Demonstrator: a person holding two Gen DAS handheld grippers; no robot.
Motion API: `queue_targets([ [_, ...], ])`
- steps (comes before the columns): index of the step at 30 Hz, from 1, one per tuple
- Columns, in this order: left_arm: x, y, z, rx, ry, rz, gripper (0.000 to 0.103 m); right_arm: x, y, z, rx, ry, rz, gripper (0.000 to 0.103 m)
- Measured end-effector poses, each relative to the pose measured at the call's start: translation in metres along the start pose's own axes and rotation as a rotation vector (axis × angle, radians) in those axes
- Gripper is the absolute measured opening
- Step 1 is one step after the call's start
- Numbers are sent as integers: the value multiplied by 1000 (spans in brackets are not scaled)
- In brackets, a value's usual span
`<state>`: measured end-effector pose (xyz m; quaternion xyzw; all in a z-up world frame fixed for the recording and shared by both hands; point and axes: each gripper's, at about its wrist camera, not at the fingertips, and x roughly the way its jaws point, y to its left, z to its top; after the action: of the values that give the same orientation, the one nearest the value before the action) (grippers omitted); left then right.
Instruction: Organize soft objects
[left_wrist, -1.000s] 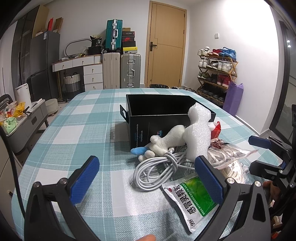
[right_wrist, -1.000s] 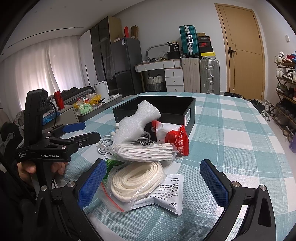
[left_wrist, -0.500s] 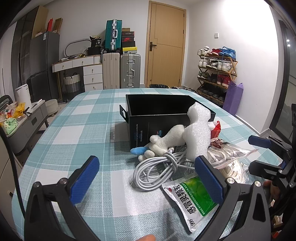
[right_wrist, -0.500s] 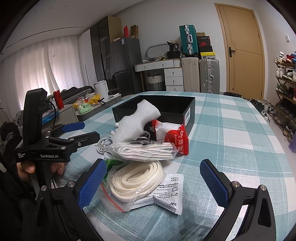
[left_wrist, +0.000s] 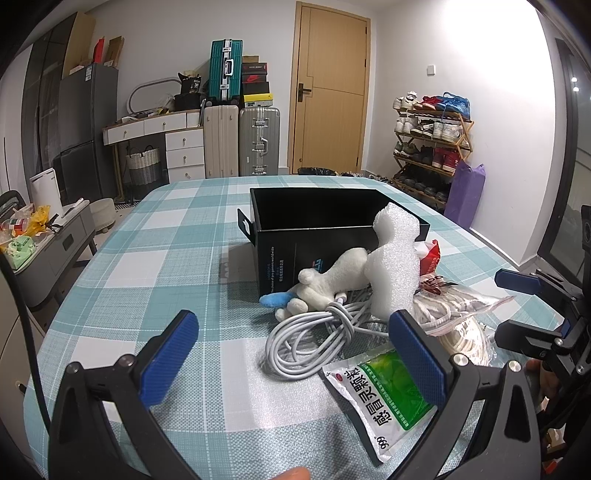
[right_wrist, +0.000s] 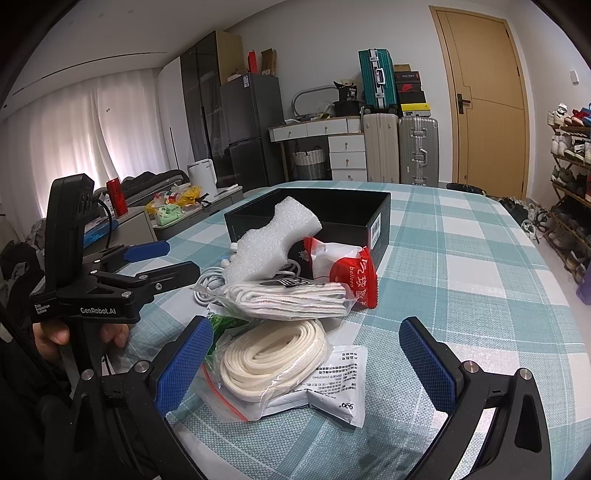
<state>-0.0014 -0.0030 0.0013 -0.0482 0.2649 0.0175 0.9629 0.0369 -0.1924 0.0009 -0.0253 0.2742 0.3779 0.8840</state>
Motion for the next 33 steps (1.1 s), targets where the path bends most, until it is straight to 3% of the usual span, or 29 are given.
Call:
queue_targets([
  [29,-1,-12,3,25,-2,6,103,0,3,5,-17,-1,-22,103],
  [33,-6,-8,6,20,-43,23,103,1,6,7,-34,4,-40,103],
])
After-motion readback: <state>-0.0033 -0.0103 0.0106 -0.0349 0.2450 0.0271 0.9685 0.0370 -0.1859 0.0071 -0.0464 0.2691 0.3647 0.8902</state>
